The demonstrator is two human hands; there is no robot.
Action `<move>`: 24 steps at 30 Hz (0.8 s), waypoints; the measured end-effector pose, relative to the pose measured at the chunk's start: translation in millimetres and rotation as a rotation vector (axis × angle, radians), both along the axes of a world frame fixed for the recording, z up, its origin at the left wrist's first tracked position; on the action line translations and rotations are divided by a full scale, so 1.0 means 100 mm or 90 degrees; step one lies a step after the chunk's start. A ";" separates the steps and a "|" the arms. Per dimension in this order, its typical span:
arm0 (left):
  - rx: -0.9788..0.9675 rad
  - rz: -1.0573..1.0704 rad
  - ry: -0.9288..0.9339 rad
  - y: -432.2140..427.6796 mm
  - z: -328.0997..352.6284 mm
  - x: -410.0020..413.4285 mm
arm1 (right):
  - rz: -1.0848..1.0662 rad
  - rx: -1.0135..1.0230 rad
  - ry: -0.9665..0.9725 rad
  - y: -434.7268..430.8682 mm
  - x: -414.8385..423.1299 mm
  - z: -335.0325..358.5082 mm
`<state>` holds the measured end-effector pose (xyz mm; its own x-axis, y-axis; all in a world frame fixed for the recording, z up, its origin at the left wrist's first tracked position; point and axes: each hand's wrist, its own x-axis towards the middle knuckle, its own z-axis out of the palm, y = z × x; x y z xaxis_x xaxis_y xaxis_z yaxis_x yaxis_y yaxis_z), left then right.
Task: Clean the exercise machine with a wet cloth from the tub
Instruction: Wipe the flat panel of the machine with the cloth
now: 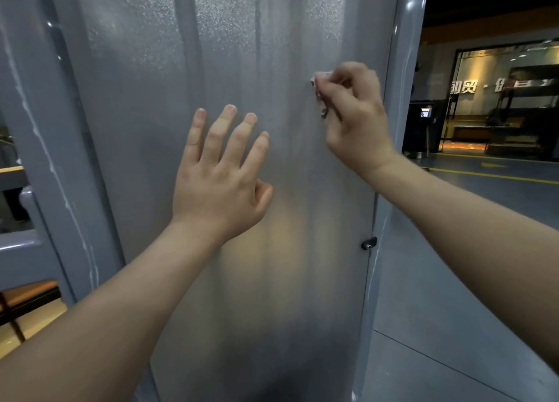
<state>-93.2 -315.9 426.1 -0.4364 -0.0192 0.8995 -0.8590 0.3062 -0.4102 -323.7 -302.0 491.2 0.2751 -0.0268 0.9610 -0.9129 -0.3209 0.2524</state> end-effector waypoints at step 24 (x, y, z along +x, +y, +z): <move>-0.009 -0.016 0.064 0.04 0.04 0.40 | 0.053 0.027 0.030 0.03 0.49 -0.08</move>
